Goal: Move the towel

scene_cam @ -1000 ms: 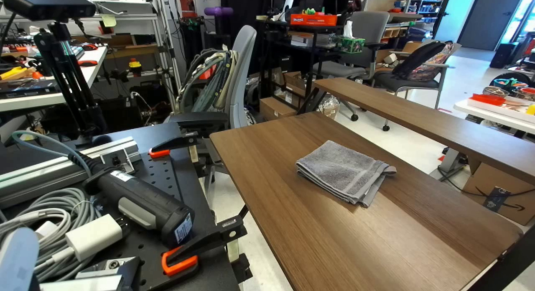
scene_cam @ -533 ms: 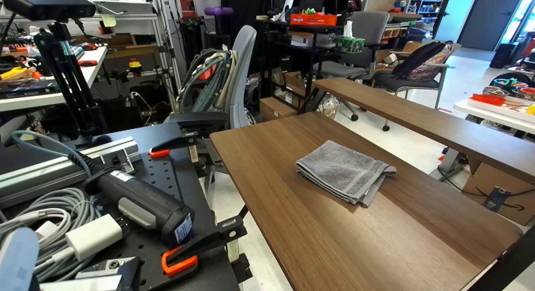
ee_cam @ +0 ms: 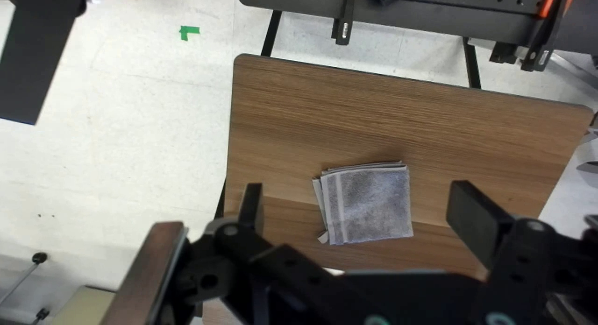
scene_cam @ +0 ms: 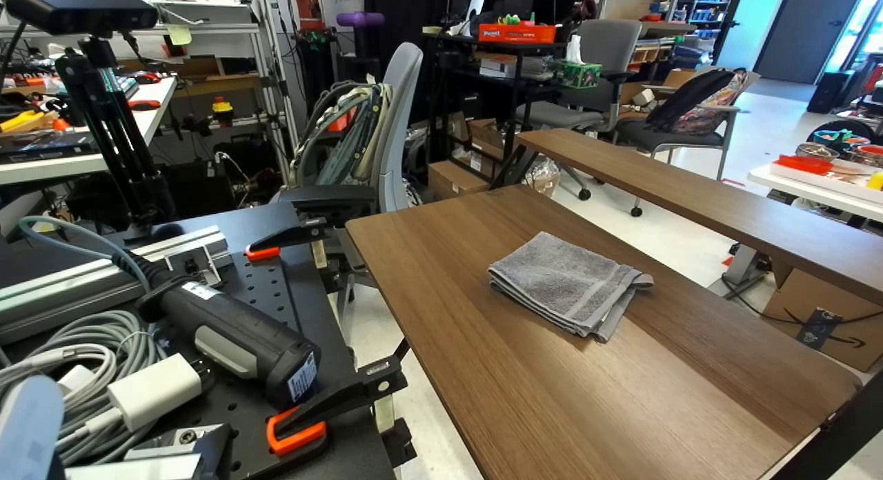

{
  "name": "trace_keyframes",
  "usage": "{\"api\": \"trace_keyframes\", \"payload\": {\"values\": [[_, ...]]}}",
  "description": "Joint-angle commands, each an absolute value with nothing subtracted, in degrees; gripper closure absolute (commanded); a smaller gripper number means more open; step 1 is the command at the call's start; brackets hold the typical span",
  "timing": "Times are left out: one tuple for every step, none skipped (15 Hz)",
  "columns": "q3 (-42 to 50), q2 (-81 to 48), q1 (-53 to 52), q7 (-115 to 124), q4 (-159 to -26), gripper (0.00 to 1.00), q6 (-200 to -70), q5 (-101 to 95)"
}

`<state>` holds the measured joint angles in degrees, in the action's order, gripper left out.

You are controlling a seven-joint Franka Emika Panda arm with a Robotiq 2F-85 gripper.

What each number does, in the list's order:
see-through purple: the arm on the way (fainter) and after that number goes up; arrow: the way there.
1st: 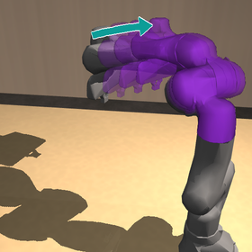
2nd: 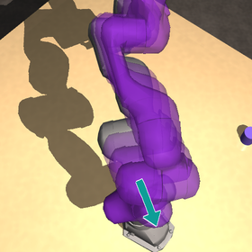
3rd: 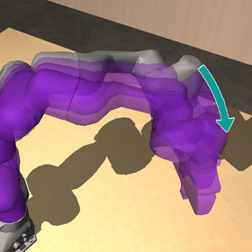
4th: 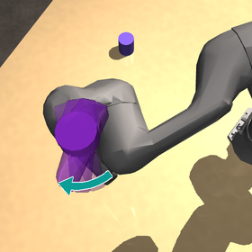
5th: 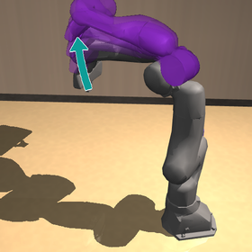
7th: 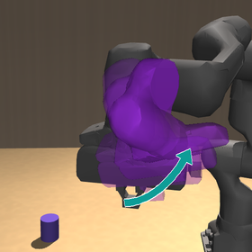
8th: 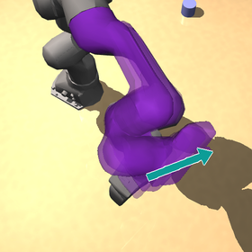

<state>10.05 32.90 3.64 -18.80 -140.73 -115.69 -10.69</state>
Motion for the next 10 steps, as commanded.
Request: {"api": "trace_keyframes", "payload": {"values": [[6.9, 26.4, 1.0, -14.6, -140.3, 0.0, -121.8, -8.1], [5.5, 23.6, 0.4, -13.1, -139.3, 0.0, -122.9, -8.2], [4.4, 20.4, -0.3, -11.8, -138.0, 0.0, -124.2, -8.0], [3.3, 18.0, -0.8, -10.7, -137.2, 0.0, -125.0, -8.0], [2.7, 14.5, -1.2, -10.2, -135.8, 0.0, -126.3, -7.9], [1.8, 11.8, -1.4, -9.1, -134.8, 0.0, -127.1, -8.2], [1.4, 7.7, -1.3, -8.3, -133.6, 0.0, -129.9, -8.7], [1.0, 4.8, -1.2, -7.6, -132.4, 0.0, -131.6, -8.9], [0.8, 1.4, -1.1, -7.5, -130.8, 0.0, -132.6, -9.0], [0.8, -2.0, -1.0, -7.5, -129.0, 0.0, -133.8, -8.8]]}}
